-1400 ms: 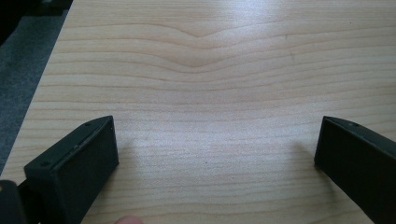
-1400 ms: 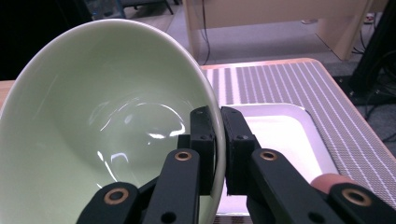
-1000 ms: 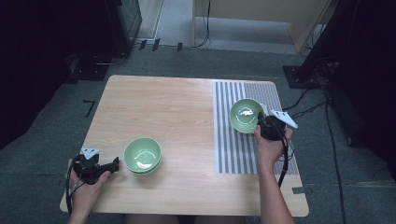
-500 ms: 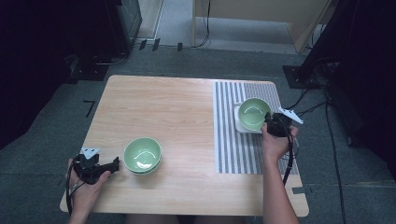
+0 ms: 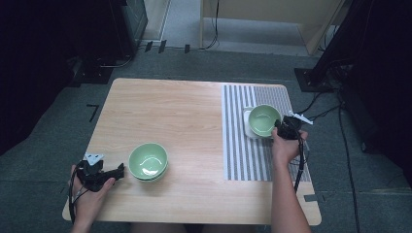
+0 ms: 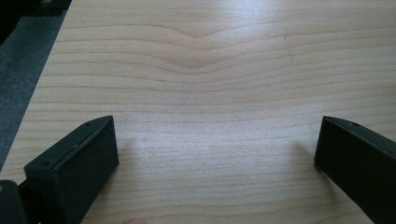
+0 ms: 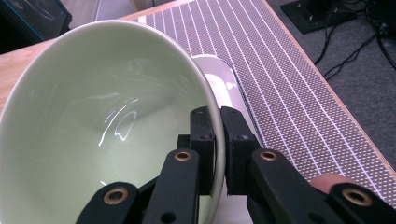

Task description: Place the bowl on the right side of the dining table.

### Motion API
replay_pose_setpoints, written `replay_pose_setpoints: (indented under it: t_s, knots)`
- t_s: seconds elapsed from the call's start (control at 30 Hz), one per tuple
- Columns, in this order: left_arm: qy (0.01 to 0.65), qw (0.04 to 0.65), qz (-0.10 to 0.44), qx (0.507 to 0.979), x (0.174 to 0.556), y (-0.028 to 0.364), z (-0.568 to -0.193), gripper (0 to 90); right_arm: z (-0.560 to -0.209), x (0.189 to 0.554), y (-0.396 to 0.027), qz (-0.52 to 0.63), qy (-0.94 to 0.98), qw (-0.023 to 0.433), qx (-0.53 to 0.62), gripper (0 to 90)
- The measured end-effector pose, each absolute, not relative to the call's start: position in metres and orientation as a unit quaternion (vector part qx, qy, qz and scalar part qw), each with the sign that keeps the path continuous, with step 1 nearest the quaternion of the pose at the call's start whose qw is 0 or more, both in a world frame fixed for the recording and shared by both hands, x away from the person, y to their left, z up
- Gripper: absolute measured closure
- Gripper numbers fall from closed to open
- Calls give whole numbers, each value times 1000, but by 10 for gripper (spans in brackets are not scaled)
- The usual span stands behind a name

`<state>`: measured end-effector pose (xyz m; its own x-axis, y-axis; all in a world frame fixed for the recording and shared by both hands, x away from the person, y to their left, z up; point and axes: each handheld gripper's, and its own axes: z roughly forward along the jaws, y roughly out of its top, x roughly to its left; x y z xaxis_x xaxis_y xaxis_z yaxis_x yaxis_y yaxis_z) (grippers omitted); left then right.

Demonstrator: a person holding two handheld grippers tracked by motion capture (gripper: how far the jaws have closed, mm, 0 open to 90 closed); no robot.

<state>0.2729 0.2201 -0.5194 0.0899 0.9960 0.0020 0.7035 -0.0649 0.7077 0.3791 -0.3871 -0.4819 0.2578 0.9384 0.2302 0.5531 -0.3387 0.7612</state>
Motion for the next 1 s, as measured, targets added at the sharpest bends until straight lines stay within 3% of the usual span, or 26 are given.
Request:
replay_pose_setpoints:
  t_s: [0.33, 0.77, 0.87, 1.0]
  knots:
    - [622, 282, 259, 683, 273, 220, -519, 0, -481, 387, -399, 355, 476, 224, 773, 835]
    - [622, 283, 259, 683, 273, 220, -519, 0, -480, 391, -404, 353, 479, 197, 779, 752]
    - [622, 283, 259, 683, 273, 220, -519, 0, -476, 388, -405, 373, 486, 194, 766, 631]
    - [622, 283, 259, 683, 273, 220, -519, 0, -470, 384, -402, 389, 501, 206, 745, 336]
